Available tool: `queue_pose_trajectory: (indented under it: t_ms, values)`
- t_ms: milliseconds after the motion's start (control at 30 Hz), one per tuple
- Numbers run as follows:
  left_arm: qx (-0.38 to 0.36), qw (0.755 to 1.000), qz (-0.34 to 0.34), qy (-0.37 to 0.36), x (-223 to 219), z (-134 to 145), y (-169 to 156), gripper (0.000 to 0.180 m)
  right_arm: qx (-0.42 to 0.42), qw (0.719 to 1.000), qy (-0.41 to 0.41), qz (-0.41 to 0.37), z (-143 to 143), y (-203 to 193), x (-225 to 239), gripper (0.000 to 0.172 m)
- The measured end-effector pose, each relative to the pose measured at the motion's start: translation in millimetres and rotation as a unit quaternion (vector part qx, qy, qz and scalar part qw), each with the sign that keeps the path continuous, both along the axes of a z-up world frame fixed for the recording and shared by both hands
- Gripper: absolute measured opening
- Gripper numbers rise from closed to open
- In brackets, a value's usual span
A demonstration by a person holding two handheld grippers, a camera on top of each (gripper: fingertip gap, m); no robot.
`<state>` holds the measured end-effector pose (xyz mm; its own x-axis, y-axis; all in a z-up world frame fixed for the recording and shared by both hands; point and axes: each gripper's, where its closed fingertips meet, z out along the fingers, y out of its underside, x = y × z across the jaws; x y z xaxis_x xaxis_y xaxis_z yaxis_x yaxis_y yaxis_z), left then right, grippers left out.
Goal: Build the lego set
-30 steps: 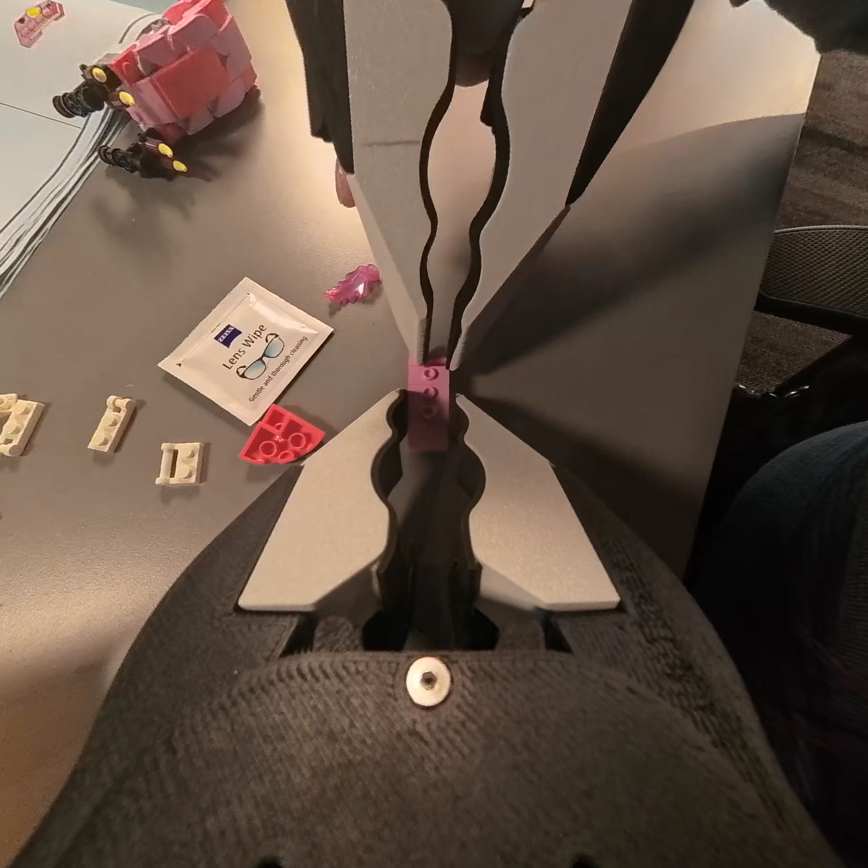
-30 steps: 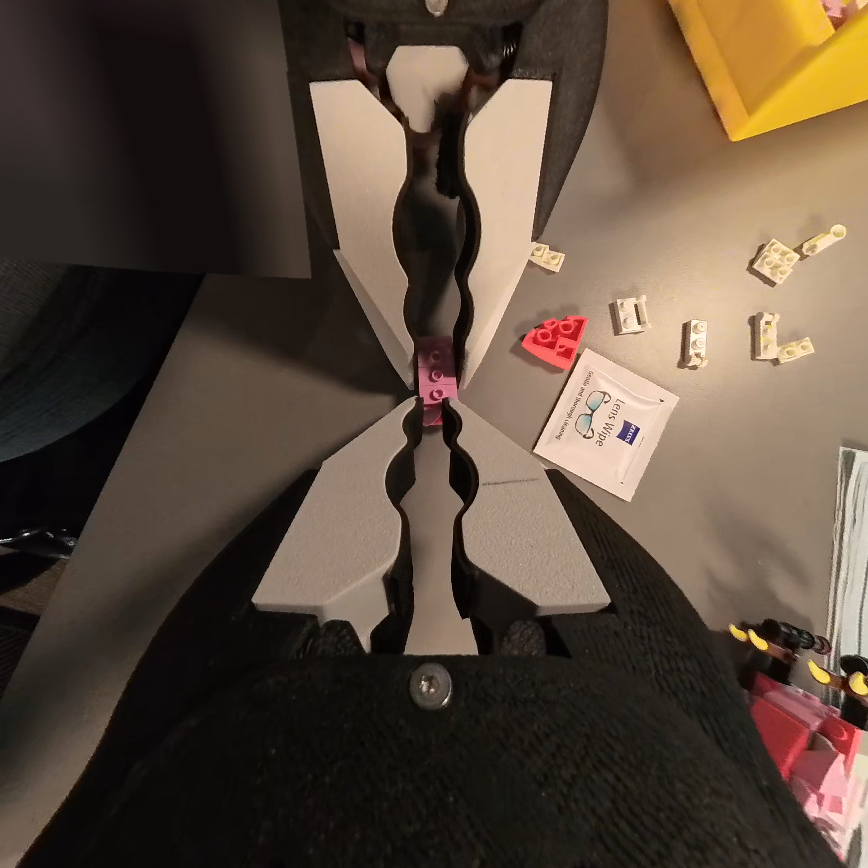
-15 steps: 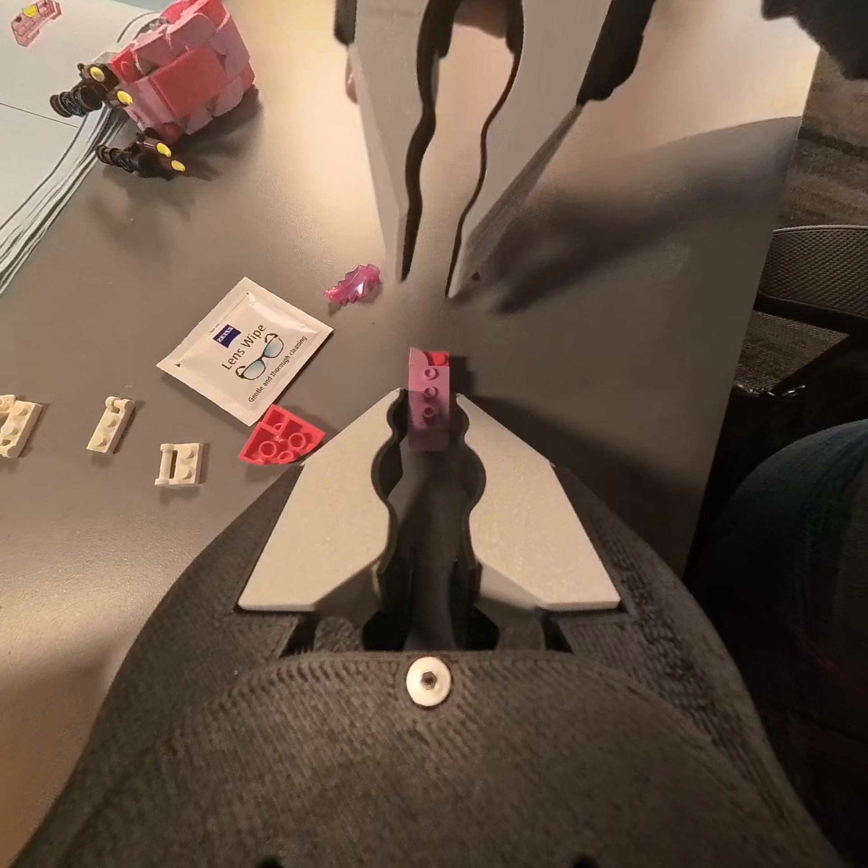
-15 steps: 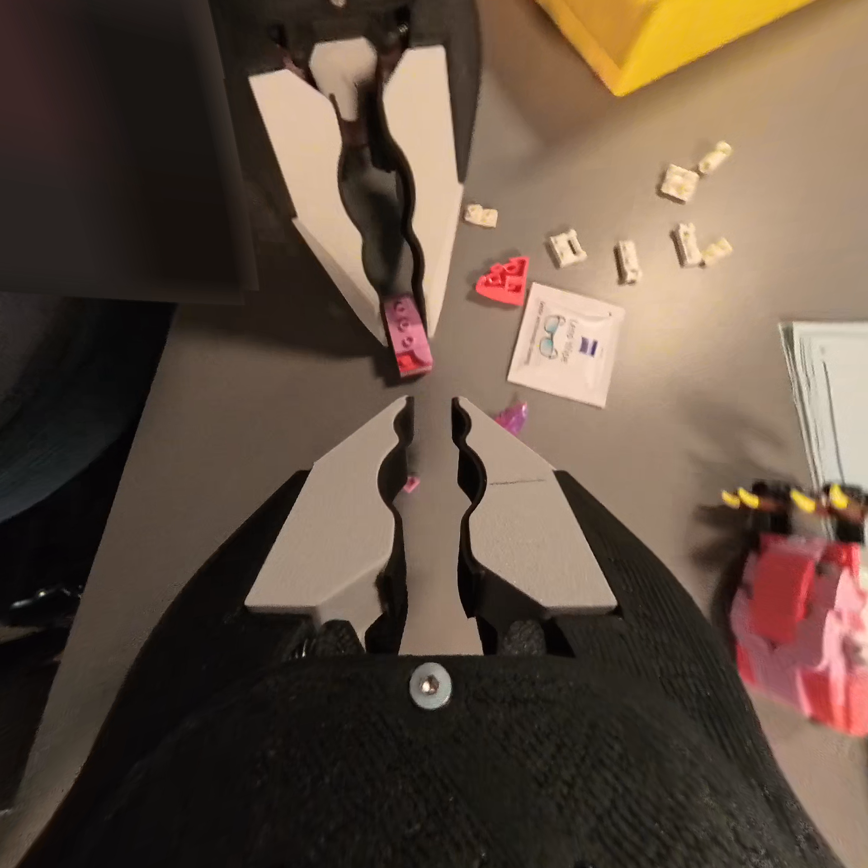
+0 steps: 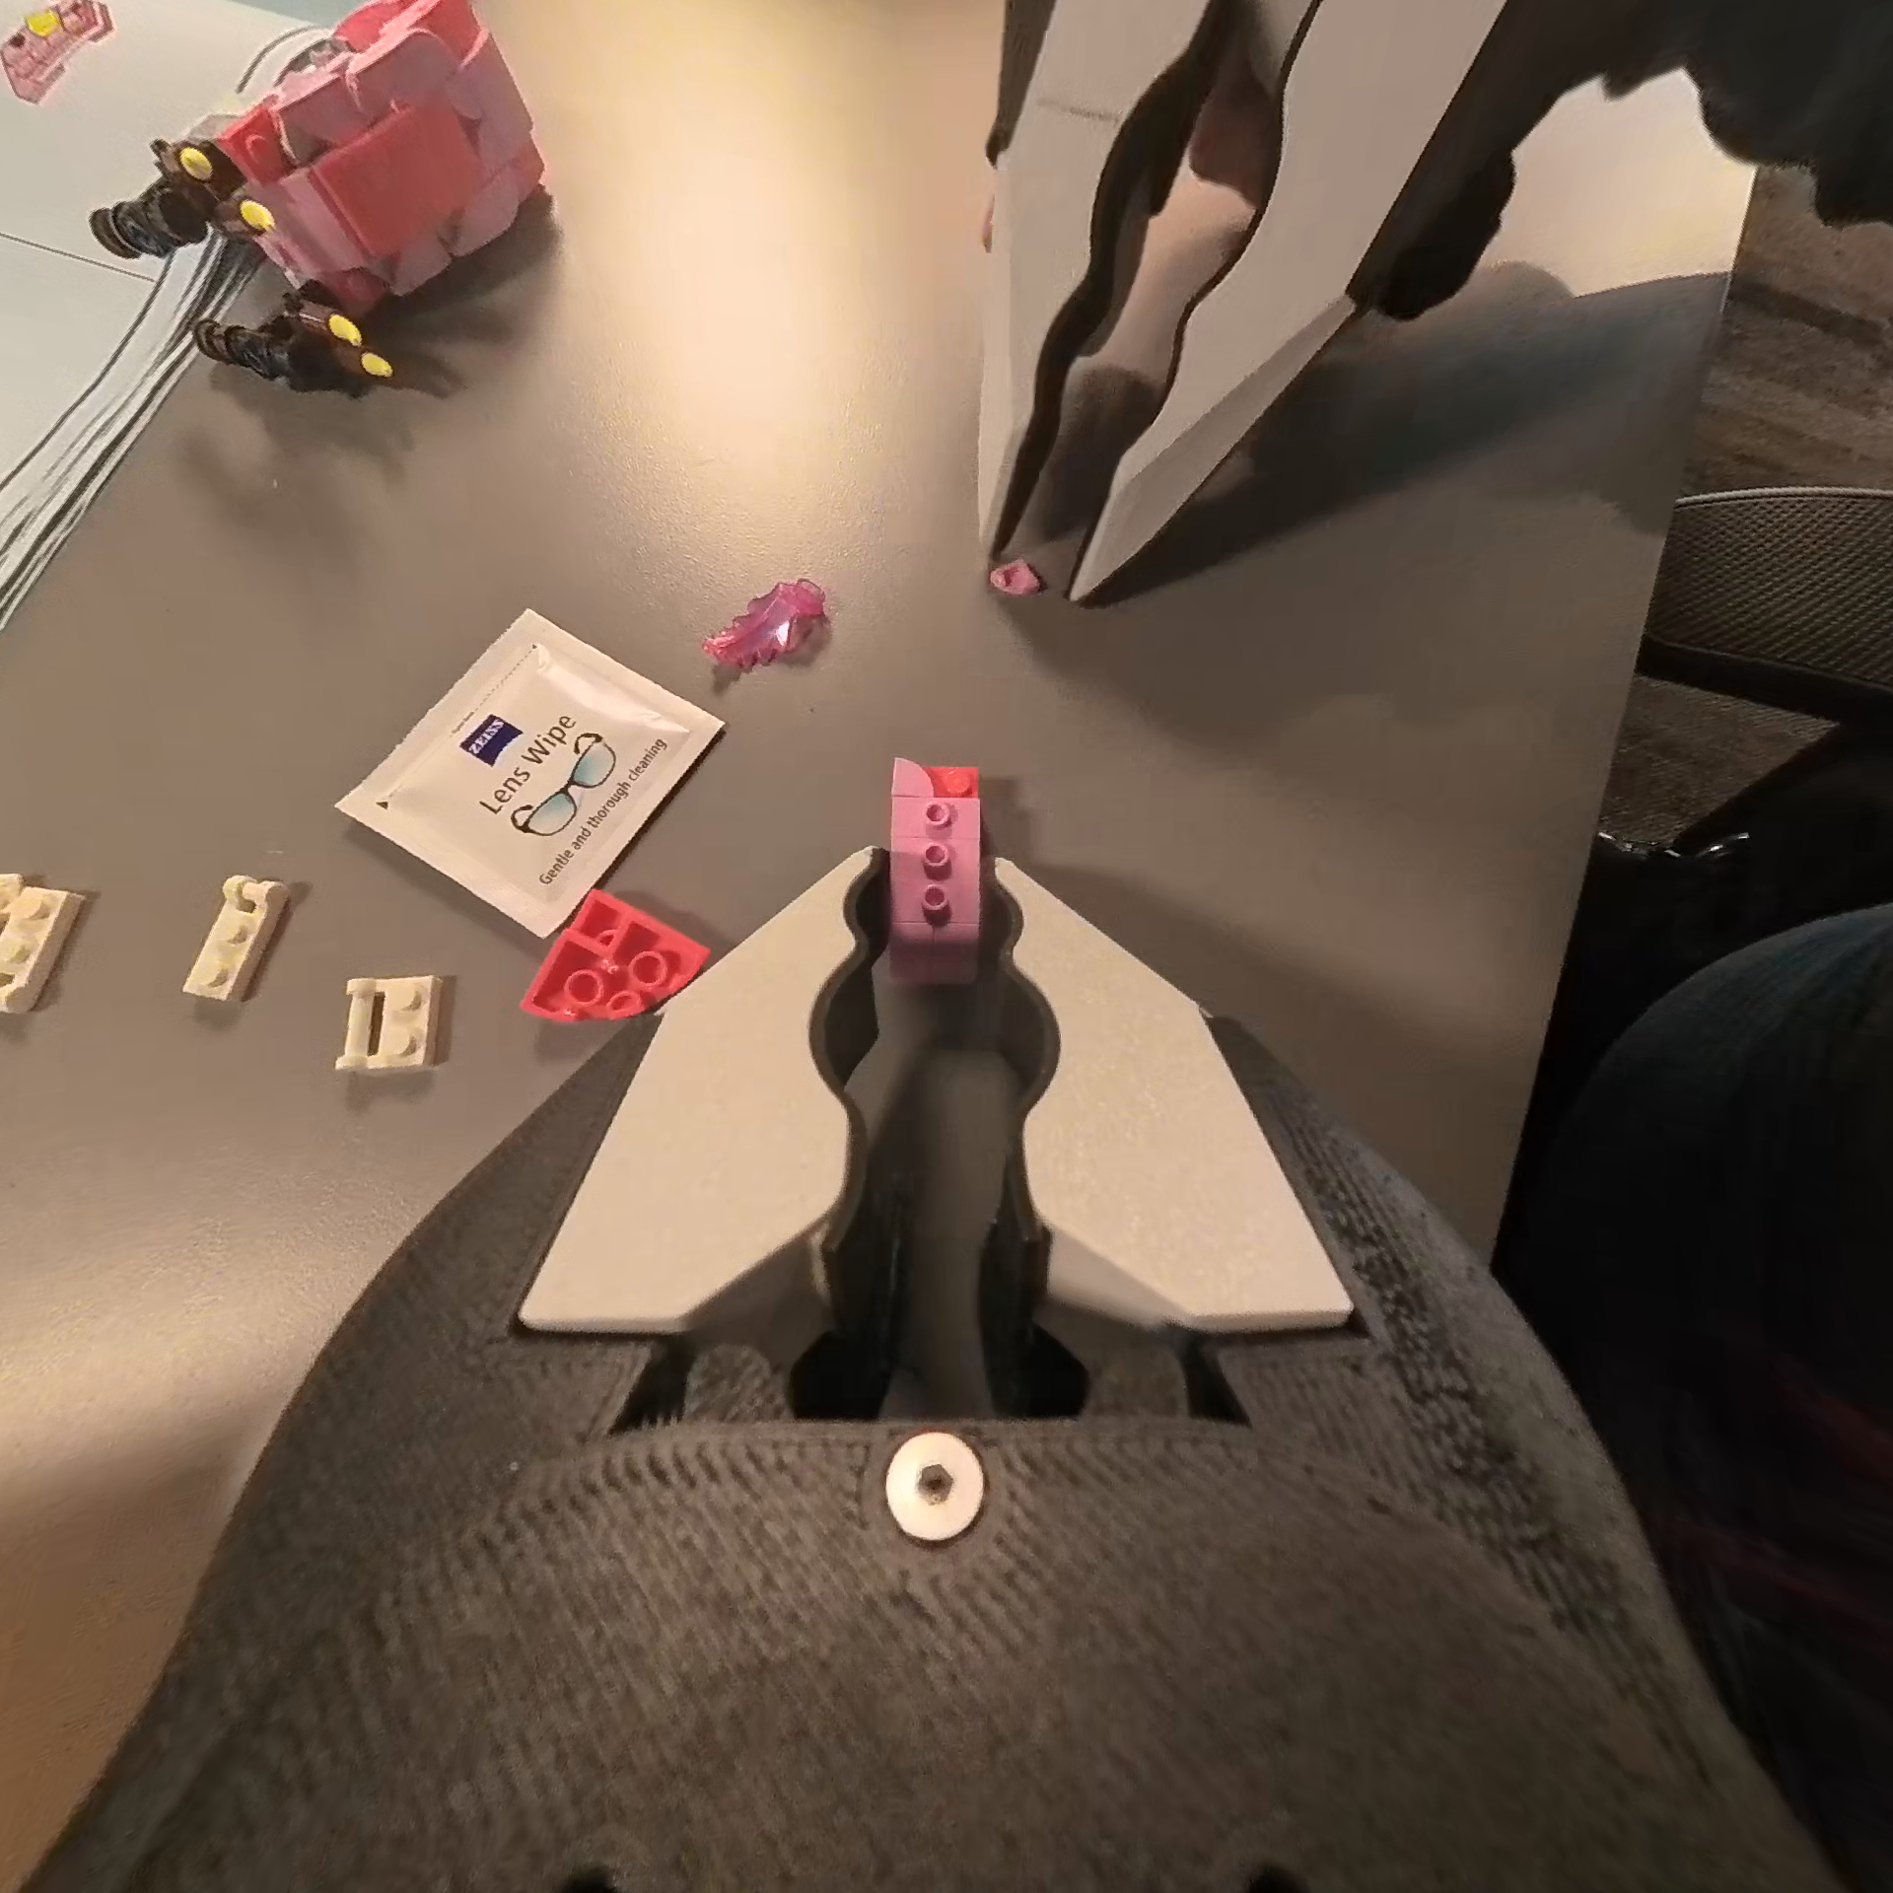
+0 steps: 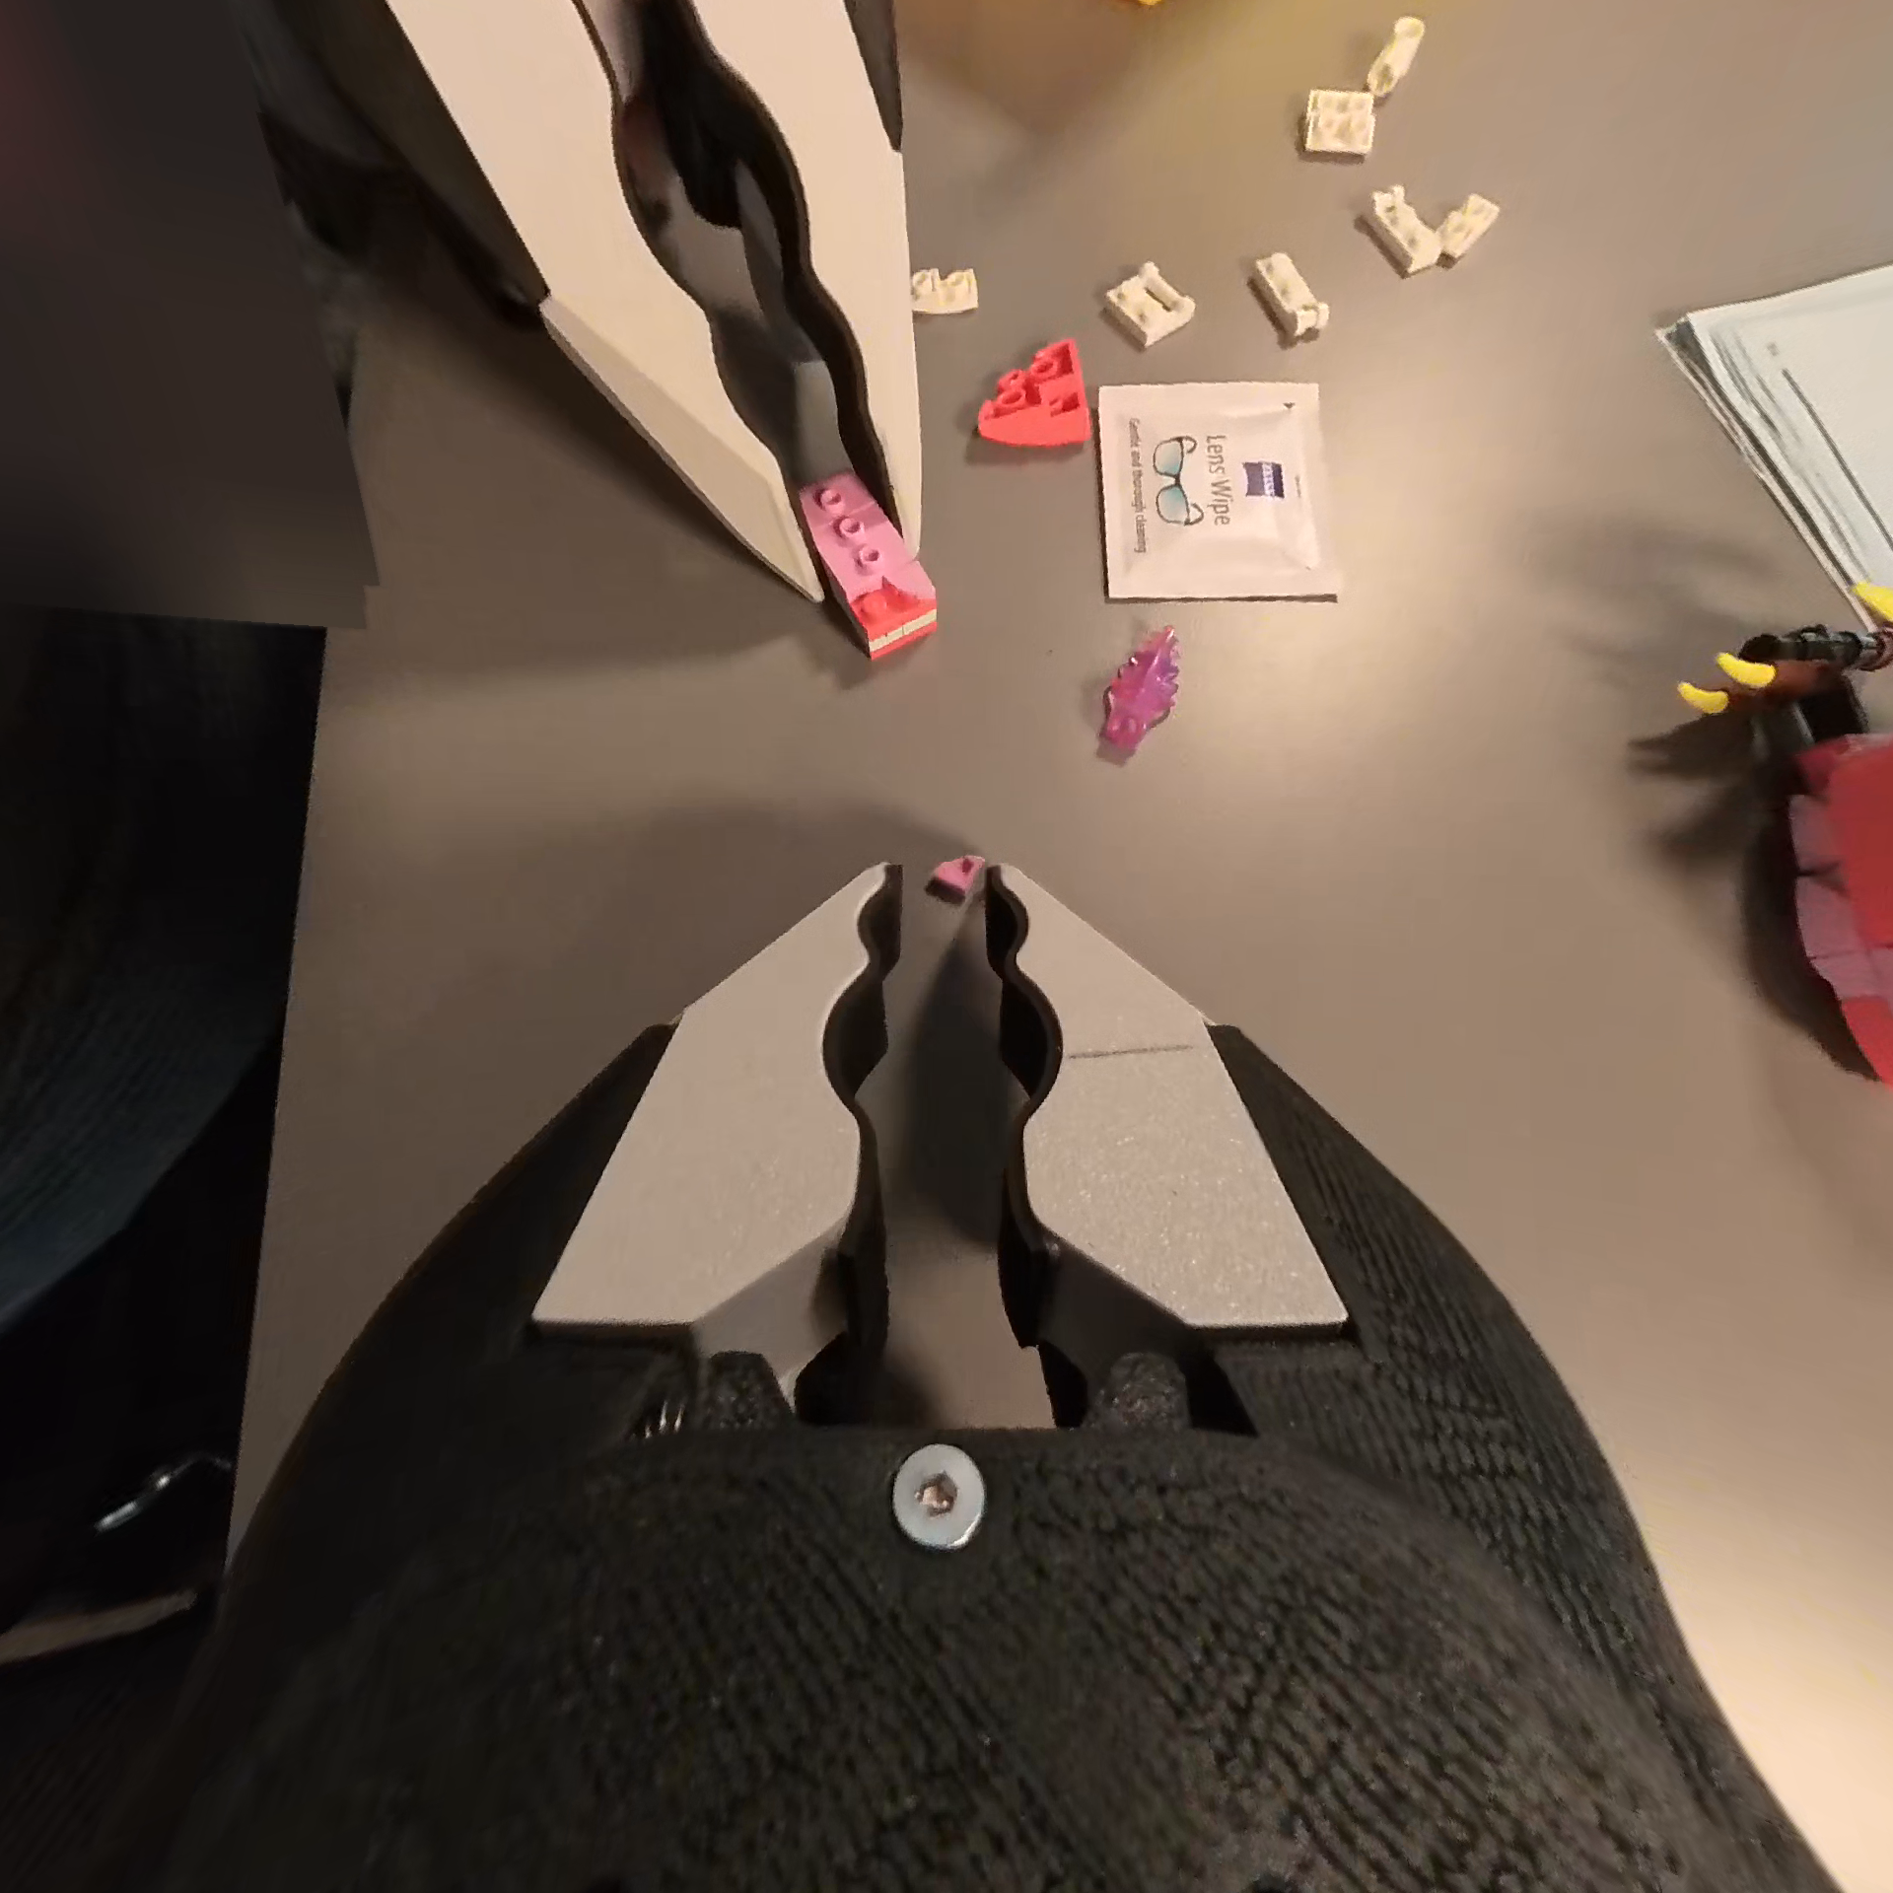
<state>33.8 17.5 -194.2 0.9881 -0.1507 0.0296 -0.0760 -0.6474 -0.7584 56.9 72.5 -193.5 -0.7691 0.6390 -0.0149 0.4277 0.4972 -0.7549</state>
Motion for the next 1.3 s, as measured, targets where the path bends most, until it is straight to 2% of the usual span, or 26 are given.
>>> queue_pose_trajectory:
  t_ms: [100,267,433,500,633,767,900,1033,1167,1300]
  values:
    - [0.0,1.0,0.0,0.0,0,0,1,0.016,0.0,1.0,0.0,-0.015,0,-1,-4,0.007]
    - [0.001,1.0,0.013,-0.007,-4,1,3,0.016,0.048,0.998,0.023,-0.025,2,-2,-9,0.006]
    - [0.004,1.0,0.009,-0.011,-3,2,3,0.016,0.026,0.997,0.063,-0.02,18,-13,-10,0.006]
    - [0.003,1.0,0.011,-0.009,-2,1,3,0.022,0.025,0.996,0.084,-0.013,24,-16,-11,0.006]
    - [0.011,0.997,0.02,-0.067,4,7,5,0.029,0.024,0.996,0.088,-0.005,25,-22,-9,0.006]
    - [0.051,0.993,0.034,-0.105,2,22,4,0.031,0.024,0.988,0.15,0.022,40,-34,-7,0.006]
    - [0.129,0.96,0.009,-0.249,15,60,5,0.028,0.041,0.972,0.223,0.061,57,-52,-2,0.006]
    - [0.147,0.916,-0.036,-0.371,27,79,2,0.013,0.04,0.958,0.275,0.076,74,-62,-1,0.005]
    - [0.158,0.892,-0.049,-0.421,30,87,-1,0.009,0.043,0.951,0.293,0.084,82,-66,-1,0.005]
    - [0.153,0.887,-0.047,-0.434,30,85,-1,0.006,0.056,0.947,0.303,0.086,83,-67,-2,0.005]
